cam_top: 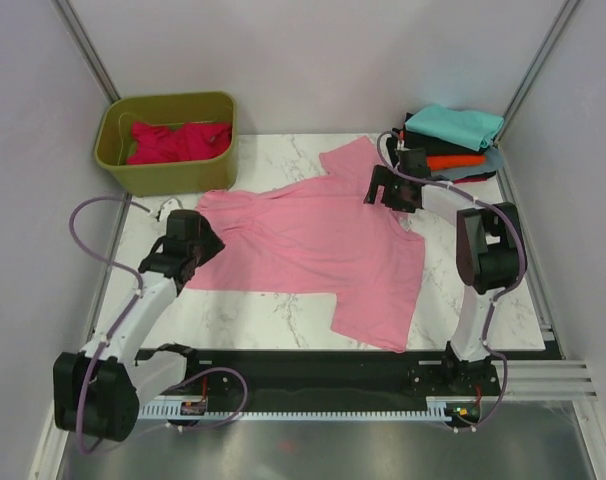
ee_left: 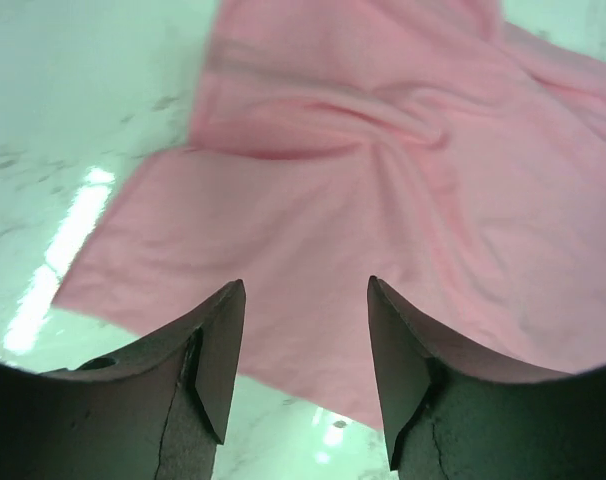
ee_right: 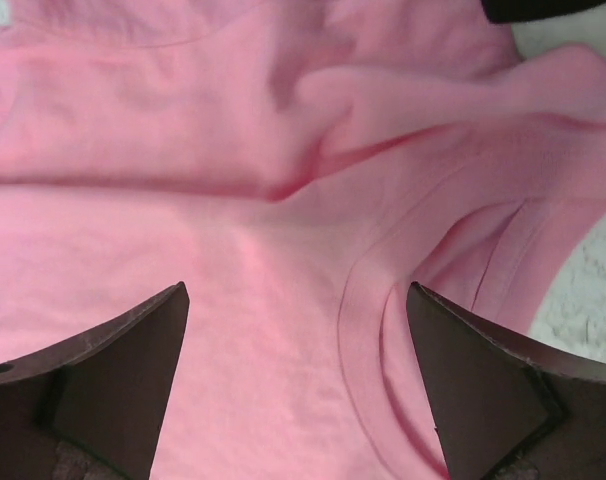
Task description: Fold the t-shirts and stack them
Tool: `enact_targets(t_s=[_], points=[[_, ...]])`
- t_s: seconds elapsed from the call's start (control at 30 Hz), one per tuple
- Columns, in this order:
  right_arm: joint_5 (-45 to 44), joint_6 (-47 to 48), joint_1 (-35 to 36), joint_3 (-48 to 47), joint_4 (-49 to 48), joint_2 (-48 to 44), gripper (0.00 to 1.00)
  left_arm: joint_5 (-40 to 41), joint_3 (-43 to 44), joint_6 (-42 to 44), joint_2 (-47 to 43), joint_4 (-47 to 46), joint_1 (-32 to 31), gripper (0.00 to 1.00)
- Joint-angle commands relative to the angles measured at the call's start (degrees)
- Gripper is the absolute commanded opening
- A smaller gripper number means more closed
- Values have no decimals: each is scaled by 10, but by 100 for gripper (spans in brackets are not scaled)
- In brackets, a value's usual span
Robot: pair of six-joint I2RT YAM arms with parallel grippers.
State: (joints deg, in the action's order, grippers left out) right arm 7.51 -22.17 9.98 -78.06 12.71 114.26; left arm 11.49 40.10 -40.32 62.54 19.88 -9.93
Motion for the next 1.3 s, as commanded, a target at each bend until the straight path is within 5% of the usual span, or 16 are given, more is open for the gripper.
enact_targets(t_s=[0.0,0.07,0.23,0.53,0.9,1.0,1.17,1.27], points=[[-11,8,5,28,13,-102,98,126,-58,-67,-44,101,3,60],[-26,-9,5,60,6,-140,98,138,-105,-87,-84,101,18,62],[11,-52,12,202,-37,-254,98,-10,-158,-58,-95,38,190,62],[27,-62,78,320,-56,-380,98,-34,-184,-64,-34,-65,214,61],[1,-49,100,368,-56,-384,98,-90,-214,-68,-31,-117,214,52],[-21,-58,100,392,-54,-393,98,-99,-218,-63,-47,-113,214,43],[-70,-104,101,434,-24,-442,98,-108,-215,-46,-85,-103,214,9],[-120,-146,113,458,28,-508,98,-108,-215,-36,-102,-104,214,2]])
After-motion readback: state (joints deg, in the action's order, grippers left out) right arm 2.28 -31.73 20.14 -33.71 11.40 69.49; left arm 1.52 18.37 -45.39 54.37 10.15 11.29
